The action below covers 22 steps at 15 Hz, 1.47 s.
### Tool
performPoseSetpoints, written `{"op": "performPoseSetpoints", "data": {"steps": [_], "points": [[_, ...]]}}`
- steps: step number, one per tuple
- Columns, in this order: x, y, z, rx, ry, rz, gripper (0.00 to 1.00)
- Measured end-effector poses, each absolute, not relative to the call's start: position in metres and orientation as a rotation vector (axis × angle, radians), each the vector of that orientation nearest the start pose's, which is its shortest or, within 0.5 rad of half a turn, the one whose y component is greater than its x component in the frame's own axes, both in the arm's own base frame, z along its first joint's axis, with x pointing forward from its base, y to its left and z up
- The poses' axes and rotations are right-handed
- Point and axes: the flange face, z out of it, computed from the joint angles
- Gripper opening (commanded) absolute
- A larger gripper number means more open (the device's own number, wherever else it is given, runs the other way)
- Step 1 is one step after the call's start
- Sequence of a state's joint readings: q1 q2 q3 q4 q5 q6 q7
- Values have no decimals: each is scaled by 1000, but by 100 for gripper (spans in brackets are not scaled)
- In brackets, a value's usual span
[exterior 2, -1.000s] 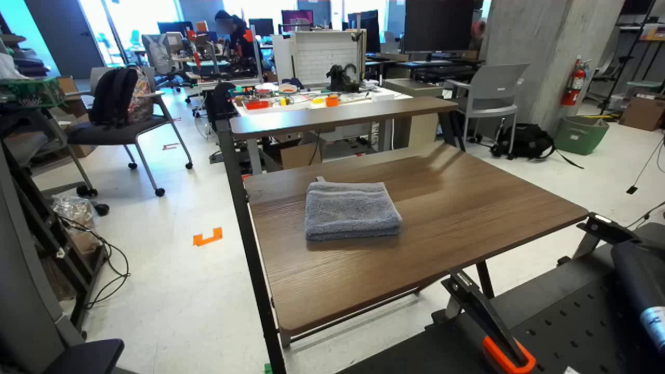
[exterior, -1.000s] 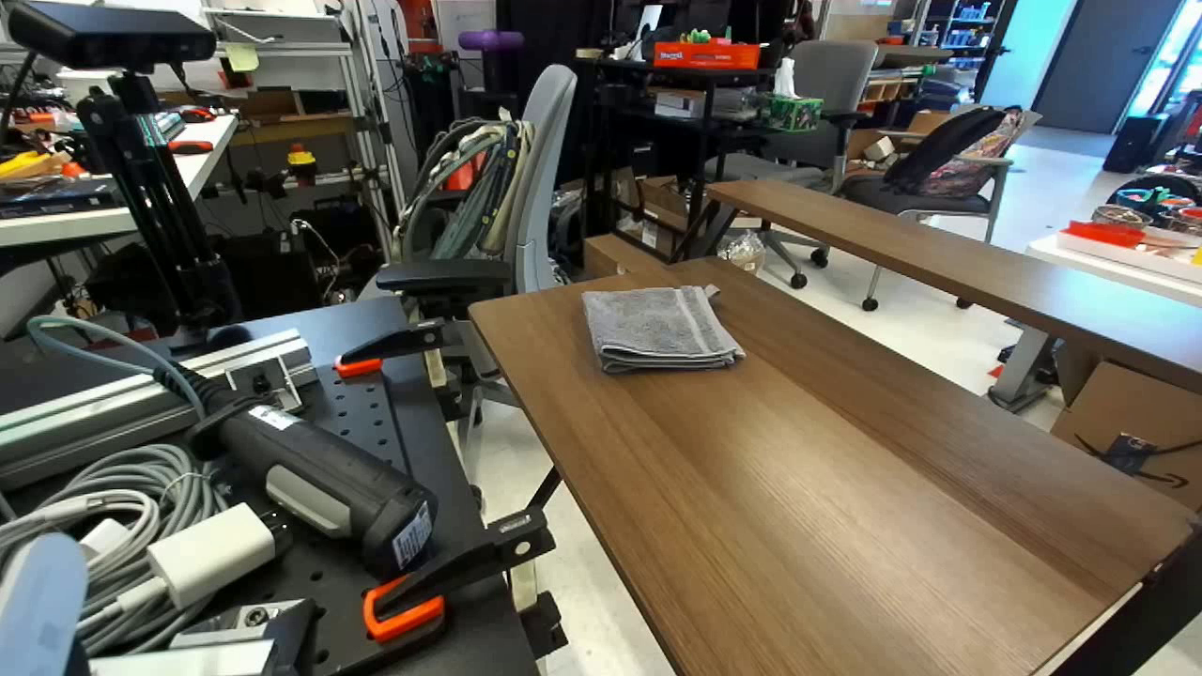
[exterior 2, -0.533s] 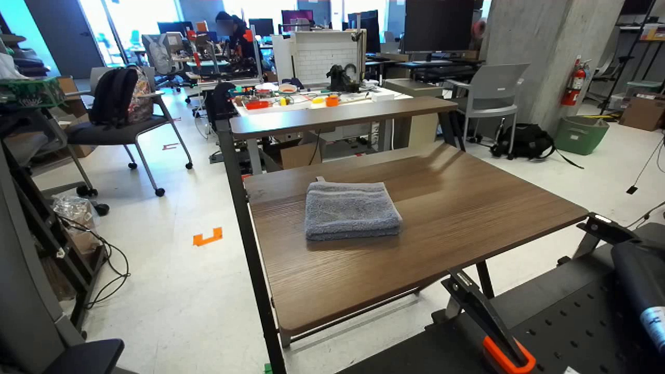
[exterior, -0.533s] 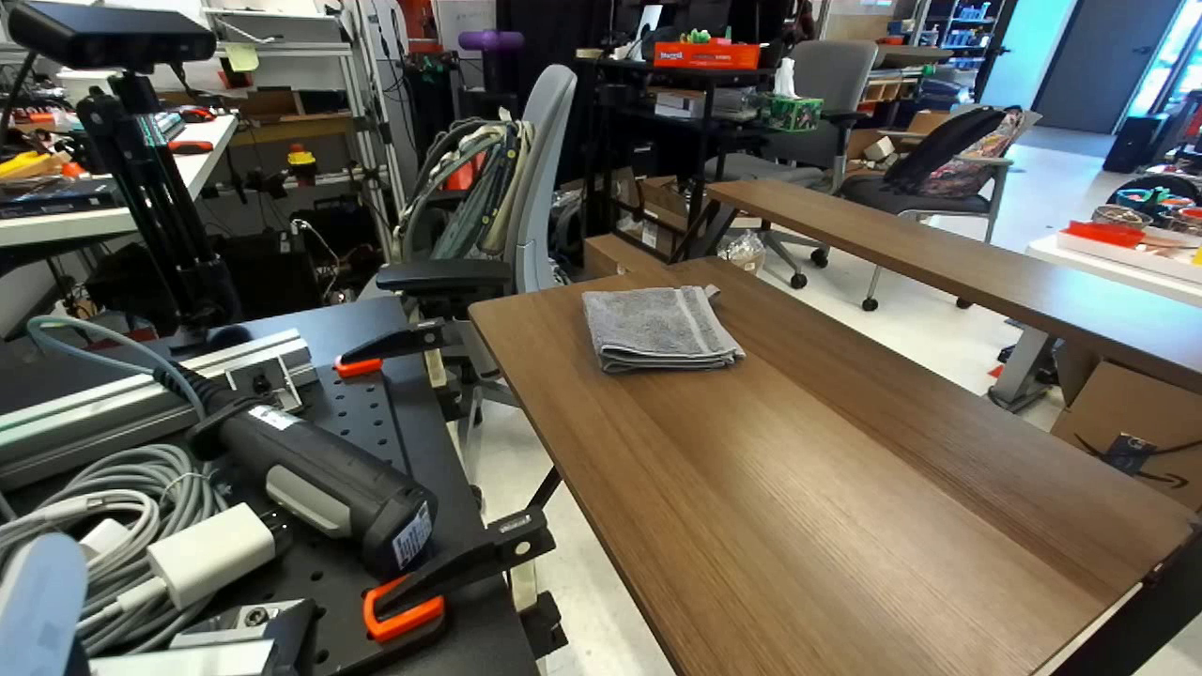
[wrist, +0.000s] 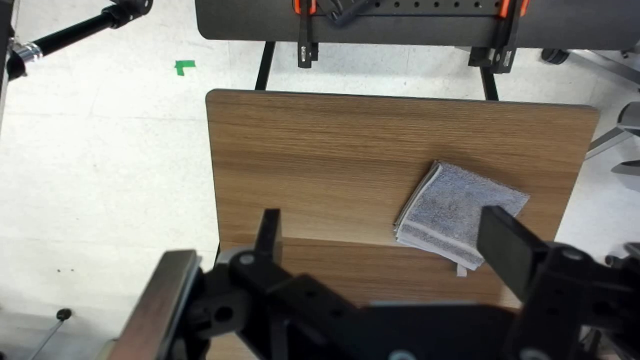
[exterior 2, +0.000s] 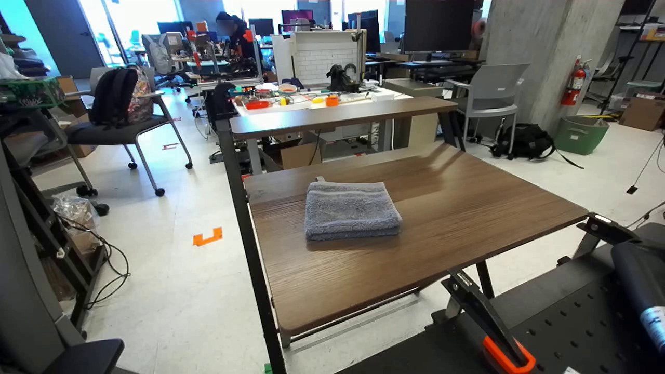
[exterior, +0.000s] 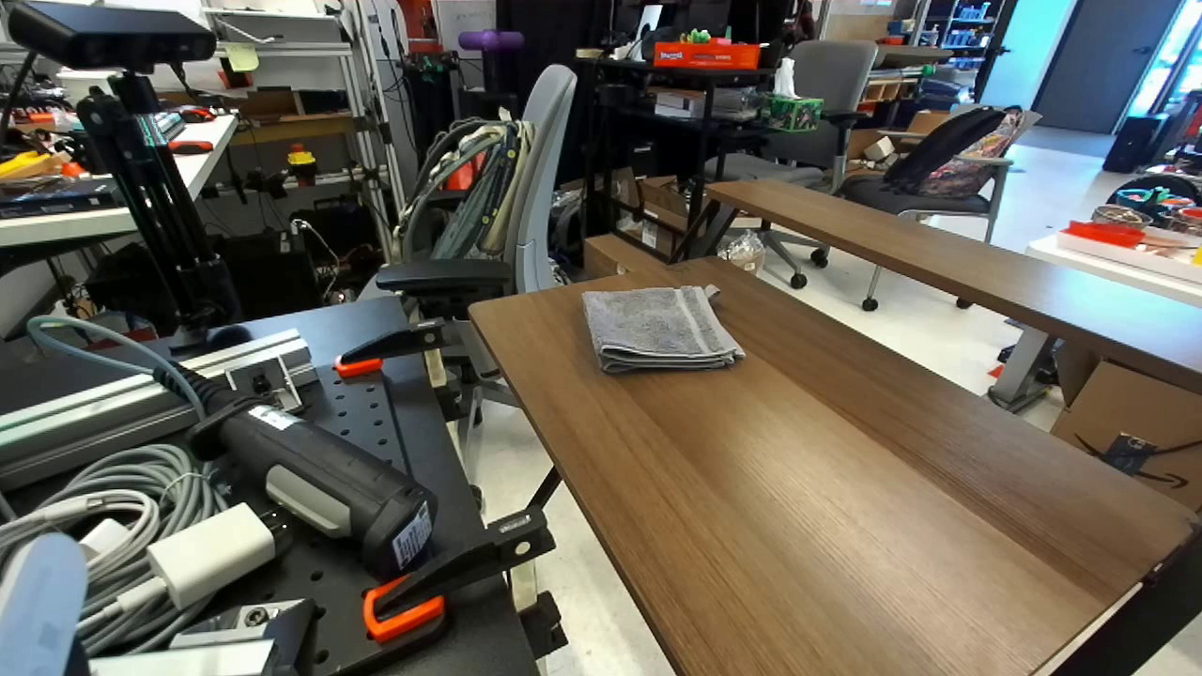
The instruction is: Move the towel to the right
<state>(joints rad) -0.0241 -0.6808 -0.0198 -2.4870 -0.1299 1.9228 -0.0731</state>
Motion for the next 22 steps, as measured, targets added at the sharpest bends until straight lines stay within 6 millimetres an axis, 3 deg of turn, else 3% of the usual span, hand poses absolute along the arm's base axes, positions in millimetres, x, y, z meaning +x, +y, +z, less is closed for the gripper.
{"op": "performPoseSetpoints", "data": {"steps": [4,10,17,22], "points": [[366,-6,514,-3284,-257,-176,100],[396,70,459,-3326,-673,-168,100],[456,128,399,-3219,-1066,-327,100],[503,156,345,-3041,-1367,-284,100]]}}
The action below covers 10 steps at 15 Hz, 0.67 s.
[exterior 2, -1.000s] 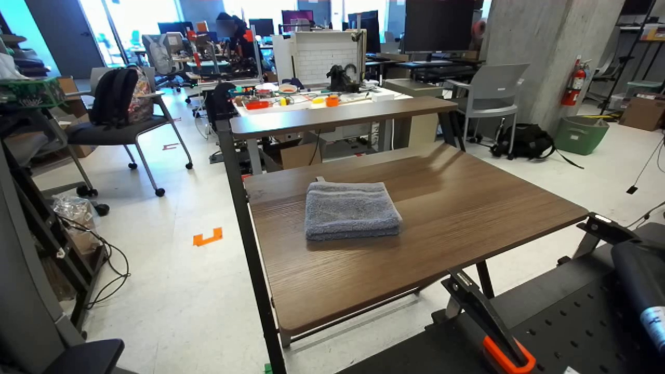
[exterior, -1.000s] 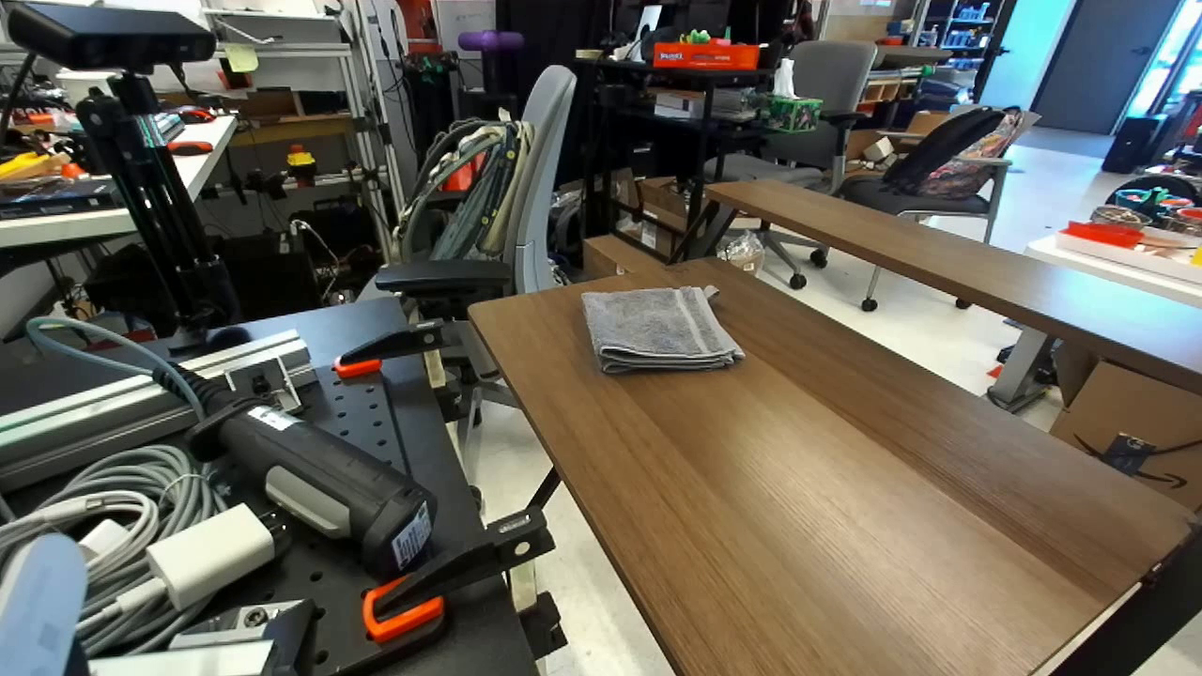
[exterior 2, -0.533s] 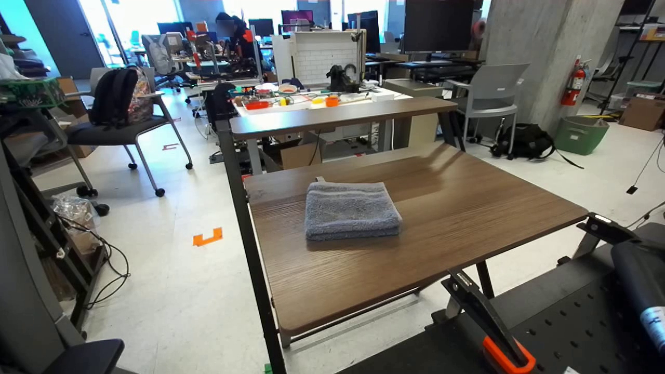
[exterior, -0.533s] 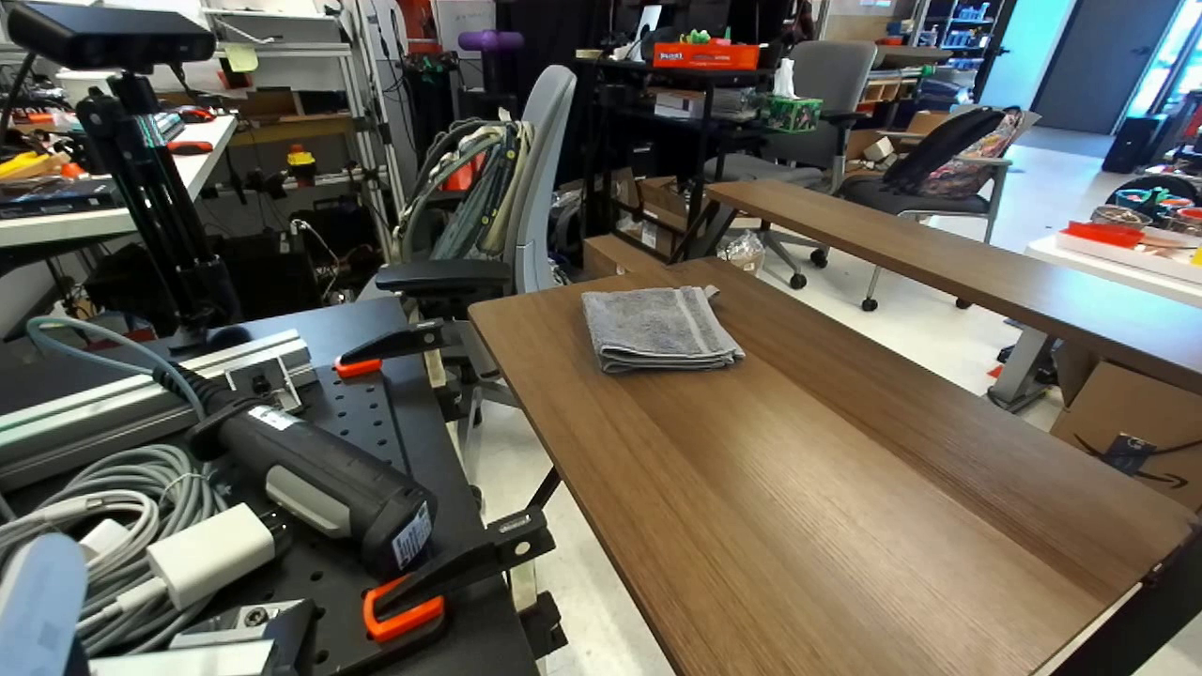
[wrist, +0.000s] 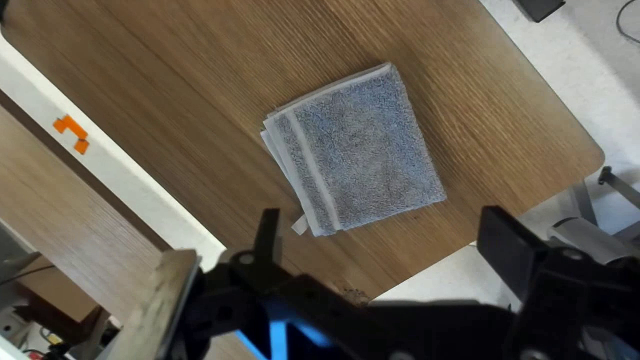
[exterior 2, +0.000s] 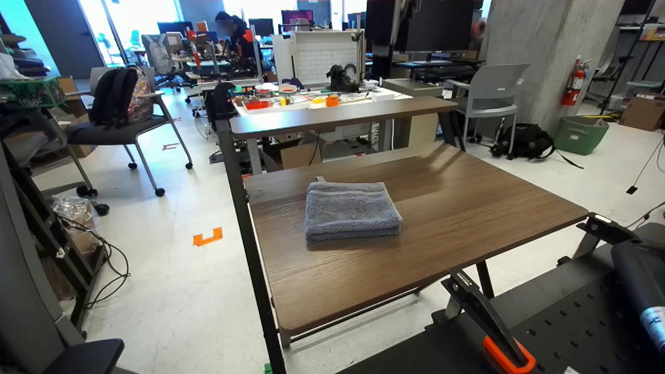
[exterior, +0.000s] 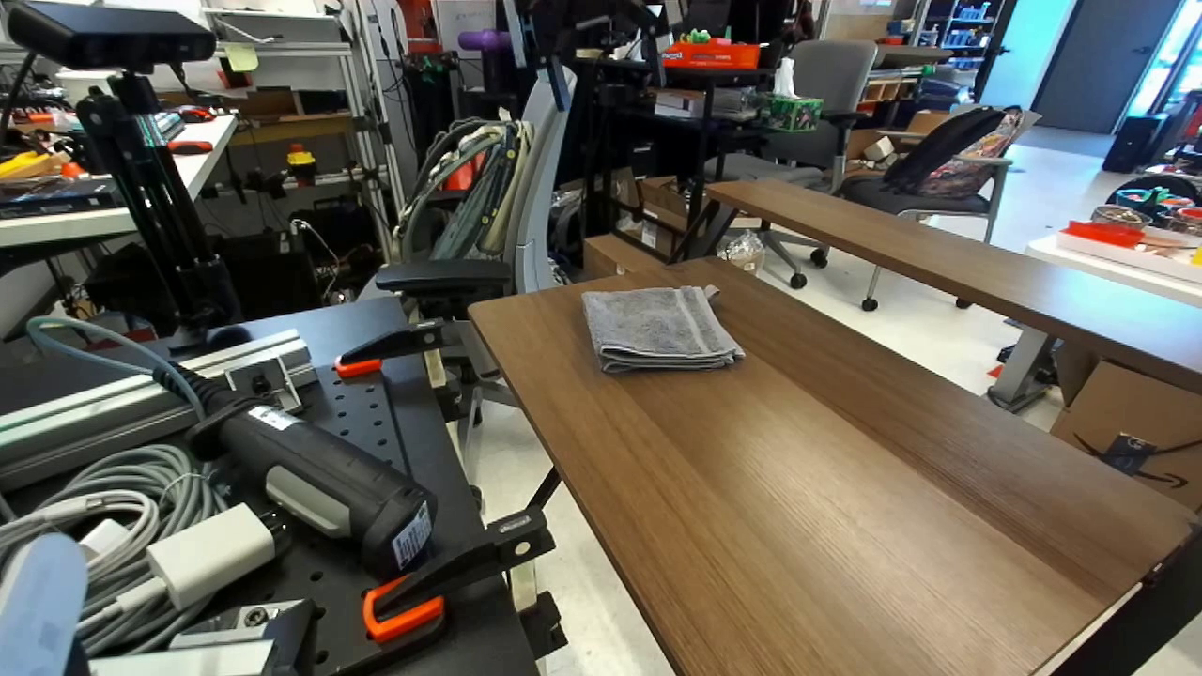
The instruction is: Move the towel to the right
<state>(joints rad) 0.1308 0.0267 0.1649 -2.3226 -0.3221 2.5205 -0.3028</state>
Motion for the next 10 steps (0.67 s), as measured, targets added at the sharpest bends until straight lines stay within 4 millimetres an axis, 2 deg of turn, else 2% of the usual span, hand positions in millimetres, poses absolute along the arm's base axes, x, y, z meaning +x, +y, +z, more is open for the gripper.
{"op": "performPoseSetpoints", "data": {"steps": [6,10], "points": [[566,171,287,-2909,-1560,-78,100],[593,179,240,-2848,-1636,121,100]]}}
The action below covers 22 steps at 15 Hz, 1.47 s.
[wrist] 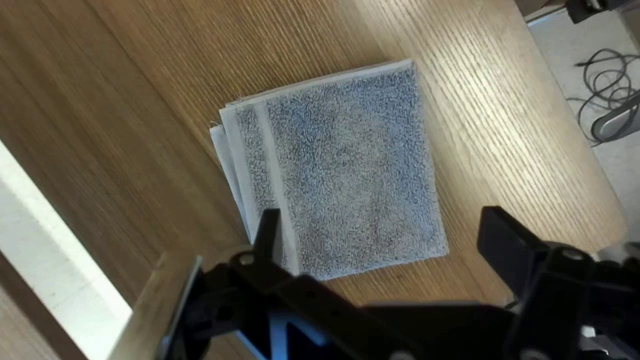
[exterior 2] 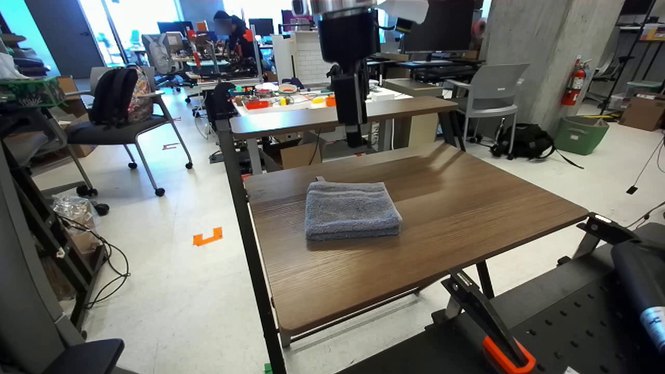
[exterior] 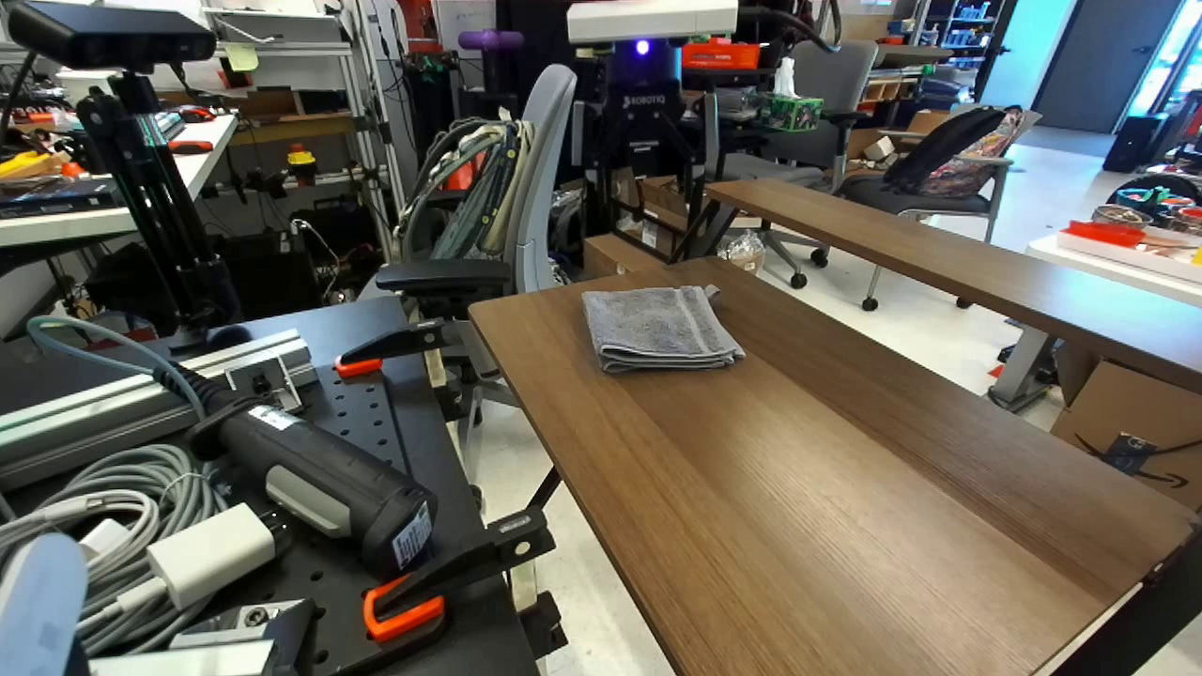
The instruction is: Move the towel to the right
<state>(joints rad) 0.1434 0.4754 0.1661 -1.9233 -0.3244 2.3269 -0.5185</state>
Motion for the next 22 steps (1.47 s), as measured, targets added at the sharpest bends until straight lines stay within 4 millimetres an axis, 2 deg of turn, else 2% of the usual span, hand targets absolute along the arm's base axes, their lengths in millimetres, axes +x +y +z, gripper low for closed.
{"op": "performPoseSetpoints", "data": {"steps": [5,9,12,16,19,22], "points": [[611,193,182,-2791,-1702,333,100],[623,197,150,-2779,-1721,477,100],[635,200,135,-2774,-1749,548,100],[649,214,117,-2744,-1853,540,100],[654,223,112,-2689,-1965,507,100],[659,223,113,-2612,-2069,455,100]]}}
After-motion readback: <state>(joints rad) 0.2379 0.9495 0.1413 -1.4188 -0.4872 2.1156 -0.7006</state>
